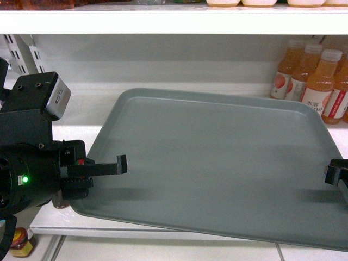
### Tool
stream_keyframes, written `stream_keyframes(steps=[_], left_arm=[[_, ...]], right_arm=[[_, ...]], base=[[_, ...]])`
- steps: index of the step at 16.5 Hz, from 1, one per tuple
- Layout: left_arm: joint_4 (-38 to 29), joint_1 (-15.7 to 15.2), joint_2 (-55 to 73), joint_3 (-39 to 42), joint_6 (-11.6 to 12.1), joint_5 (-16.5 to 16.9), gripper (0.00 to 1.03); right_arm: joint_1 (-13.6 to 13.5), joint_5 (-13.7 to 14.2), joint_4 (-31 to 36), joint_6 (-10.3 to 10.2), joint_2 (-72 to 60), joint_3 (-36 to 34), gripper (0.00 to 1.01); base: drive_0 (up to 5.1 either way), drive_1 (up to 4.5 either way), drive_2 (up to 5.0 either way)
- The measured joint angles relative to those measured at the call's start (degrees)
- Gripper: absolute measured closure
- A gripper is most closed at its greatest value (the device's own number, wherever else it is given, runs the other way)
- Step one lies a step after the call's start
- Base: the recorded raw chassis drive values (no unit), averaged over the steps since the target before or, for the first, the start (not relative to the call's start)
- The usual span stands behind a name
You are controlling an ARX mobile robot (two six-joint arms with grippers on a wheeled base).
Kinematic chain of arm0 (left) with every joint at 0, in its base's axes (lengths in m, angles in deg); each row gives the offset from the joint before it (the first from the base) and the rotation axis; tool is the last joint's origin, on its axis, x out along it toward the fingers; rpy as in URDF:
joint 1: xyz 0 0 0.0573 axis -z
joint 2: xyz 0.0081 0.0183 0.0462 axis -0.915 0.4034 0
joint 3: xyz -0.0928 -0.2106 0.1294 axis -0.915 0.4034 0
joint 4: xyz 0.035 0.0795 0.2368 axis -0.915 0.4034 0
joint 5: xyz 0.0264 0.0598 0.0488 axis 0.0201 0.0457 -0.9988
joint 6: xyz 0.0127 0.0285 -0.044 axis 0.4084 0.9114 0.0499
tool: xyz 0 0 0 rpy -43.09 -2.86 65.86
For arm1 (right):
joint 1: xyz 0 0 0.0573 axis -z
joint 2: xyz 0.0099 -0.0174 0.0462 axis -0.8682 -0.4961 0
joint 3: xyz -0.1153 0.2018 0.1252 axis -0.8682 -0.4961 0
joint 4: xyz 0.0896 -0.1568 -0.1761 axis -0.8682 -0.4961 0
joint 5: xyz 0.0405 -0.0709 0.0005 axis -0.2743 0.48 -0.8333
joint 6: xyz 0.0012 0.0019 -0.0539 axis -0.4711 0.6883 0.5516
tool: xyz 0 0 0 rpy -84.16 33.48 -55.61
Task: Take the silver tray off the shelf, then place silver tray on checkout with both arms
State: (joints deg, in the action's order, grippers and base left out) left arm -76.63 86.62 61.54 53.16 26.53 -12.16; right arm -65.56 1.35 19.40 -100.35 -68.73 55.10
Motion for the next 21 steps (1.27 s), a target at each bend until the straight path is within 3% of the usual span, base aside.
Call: stream_keyframes(steps=[21], left_arm=[[-0.13,-0.02,0.00,0.07,0.00,-0.33,1.00]], right_arm=[[-0.31,0.22,-0.02,0.15,0.00,-0.07,0.99]], base=[[0.1,-4.27,4.4]])
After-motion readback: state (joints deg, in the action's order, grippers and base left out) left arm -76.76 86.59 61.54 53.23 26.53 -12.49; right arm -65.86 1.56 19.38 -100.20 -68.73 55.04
